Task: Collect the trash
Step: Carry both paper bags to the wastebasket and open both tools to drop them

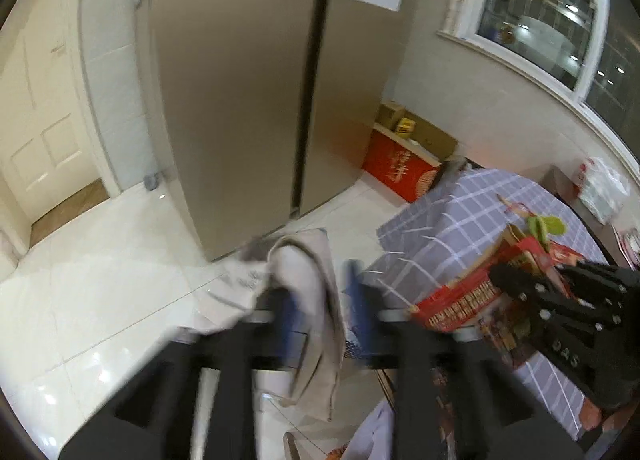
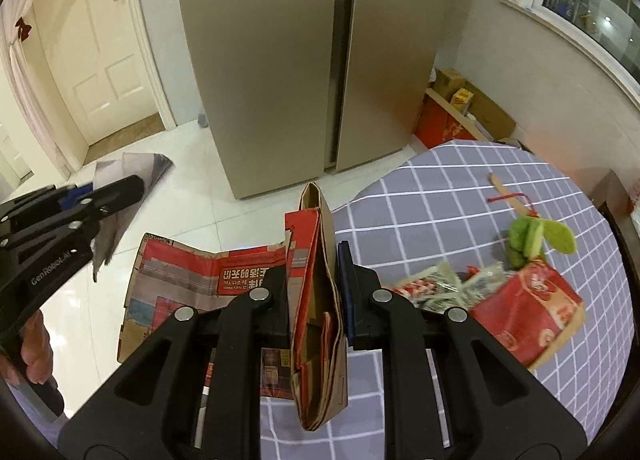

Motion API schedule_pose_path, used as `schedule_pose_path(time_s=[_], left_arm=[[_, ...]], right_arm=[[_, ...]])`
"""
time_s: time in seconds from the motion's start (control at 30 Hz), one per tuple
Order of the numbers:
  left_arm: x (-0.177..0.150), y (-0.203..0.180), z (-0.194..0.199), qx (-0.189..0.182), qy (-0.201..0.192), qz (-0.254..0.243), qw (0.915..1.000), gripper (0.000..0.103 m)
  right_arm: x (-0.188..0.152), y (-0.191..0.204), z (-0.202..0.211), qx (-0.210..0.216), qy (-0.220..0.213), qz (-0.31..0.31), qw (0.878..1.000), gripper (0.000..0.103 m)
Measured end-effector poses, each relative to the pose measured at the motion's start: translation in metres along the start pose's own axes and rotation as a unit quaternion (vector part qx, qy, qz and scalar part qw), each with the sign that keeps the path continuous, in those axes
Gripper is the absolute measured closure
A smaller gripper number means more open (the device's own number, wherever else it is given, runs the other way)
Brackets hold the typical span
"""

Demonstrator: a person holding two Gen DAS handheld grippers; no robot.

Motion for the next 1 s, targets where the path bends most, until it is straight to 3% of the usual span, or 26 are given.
schedule_pose_path(time_s=[0.03, 0.7, 0.73, 0.77, 0.8, 0.83, 0.9, 1.0], left_arm=[[0.0, 0.004, -0.003, 0.001, 0.0, 0.003, 1.0, 0.052], [-0.057, 0.089, -0.016, 0.059, 0.066, 0.048, 0.9949, 0.051], [-0.059, 0.092, -0.016, 0.061, 0.069, 0.049, 0.9945, 0.05], [-0.061, 0.095, -0.016, 0.063, 0.071, 0.049, 0.9943, 0.048], [-0.063, 0.098, -0.016, 0.066, 0.073, 0.049, 0.994, 0.048], [-0.065, 0.1, -0.016, 0.068, 0.074, 0.05, 0.9937, 0.048], [-0.067, 0.104, -0.015, 0.069, 0.075, 0.05, 0.9935, 0.048], [-0.07, 0.106, -0.014, 0.069, 0.076, 0.051, 0.9934, 0.047]], right_arm=[[0.0, 0.002, -0.003, 0.0, 0.003, 0.0, 1.0, 0.086], [-0.002, 0.069, -0.075, -0.026, 0.047, 0.055, 0.997, 0.085], [-0.001, 0.073, -0.076, -0.023, 0.039, 0.055, 0.997, 0.081], [0.0, 0.077, -0.077, -0.018, 0.029, 0.053, 0.998, 0.071], [0.0, 0.082, -0.078, -0.006, 0.021, 0.051, 0.998, 0.042], [0.0, 0.085, -0.078, 0.01, 0.016, 0.049, 0.999, 0.029], [0.0, 0.09, -0.075, 0.032, -0.006, 0.044, 0.999, 0.025], [-0.001, 0.093, -0.078, 0.045, 0.007, 0.047, 0.998, 0.025]])
Point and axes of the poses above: each gripper's, at about its wrist camera, not at the fingertips, and z roughly against the way its jaws point, y to its left, x to its top, the point moved 4 cm from there along -z, roughly the way its jaws point, and after that the axes turned 9 degrees about -z, right-handed, at the moved point
